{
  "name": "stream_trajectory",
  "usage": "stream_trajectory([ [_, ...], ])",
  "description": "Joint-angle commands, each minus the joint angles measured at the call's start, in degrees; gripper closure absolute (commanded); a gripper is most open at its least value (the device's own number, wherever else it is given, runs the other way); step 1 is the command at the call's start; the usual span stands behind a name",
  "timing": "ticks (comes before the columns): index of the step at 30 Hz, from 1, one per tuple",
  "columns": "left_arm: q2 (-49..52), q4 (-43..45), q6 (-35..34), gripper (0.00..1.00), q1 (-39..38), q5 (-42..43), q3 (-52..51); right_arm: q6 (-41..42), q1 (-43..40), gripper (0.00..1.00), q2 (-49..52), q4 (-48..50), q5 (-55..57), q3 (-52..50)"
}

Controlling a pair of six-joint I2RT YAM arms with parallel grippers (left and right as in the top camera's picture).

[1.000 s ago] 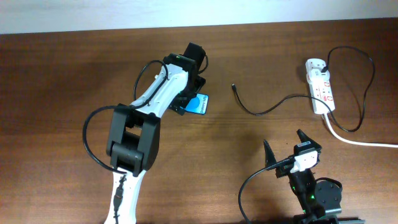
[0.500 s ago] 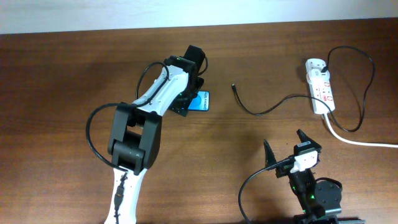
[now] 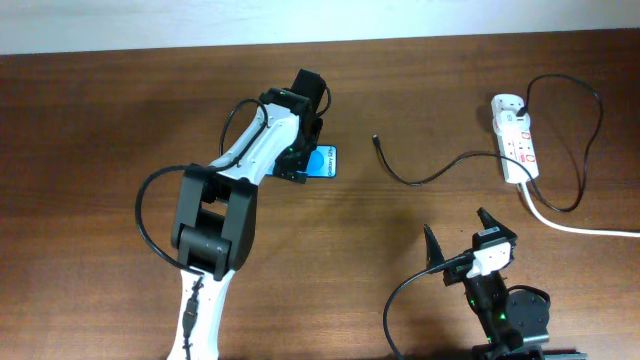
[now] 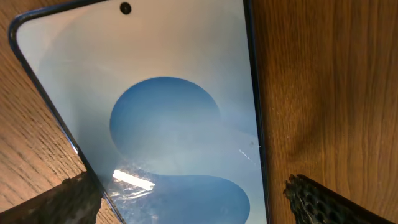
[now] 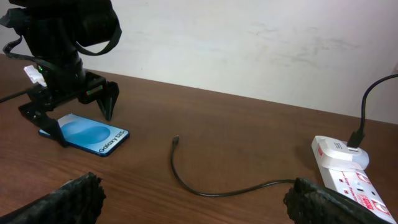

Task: Plug charger to phone and switch on socket
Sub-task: 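Lower the left gripper and close it on the phone's long edges, then lift the phone with the left gripper and tilt it upright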

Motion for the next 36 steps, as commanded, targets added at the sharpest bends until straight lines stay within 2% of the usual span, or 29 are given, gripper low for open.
stream_trajectory([
  [1,5.1,-0.6,-1.5,0.01,-0.6,2.3,-0.6,0.5,-0.3,0.02,-0.4,-0.2,0.5,-0.4],
  [10,7.5,-13.7,-0.3,0.01,-0.6,1.7,-0.6,0.5,-0.3,0.02,-0.4,-0.2,0.5,-0.4],
  [16,7.5,-13.6,-0.3,0.00,-0.6,-0.4,-0.6,0.5,-0.3,0.02,-0.4,-0.2,0.5,-0.4],
  [18,7.5,-13.4,-0.3,0.07,-0.6,-1.9,-0.6,0.5,-0.3,0.02,-0.4,-0.2,0.5,-0.4],
  [20,7.5,-12.2,2.6,0.00,-0.6,-1.9,-0.6,0.5,-0.3,0.02,-0.4,-0.2,0.5,-0.4],
  [21,7.5,-11.0,5.0,0.01,-0.6,-2.1,-0.6,0.5,-0.3,0.02,-0.4,-0.2,0.5,-0.4],
  [25,8.0,-10.1,7.5,0.01,-0.6,-2.5,-0.6,0.5,-0.3,0.02,-0.4,-0.2,0.5,-0.4],
  [36,8.3,-4.2,11.5,0.01,-1.2,-2.5,-4.5,0.5,-0.3,0.02,-0.4,-0.2,0.5,-0.4],
])
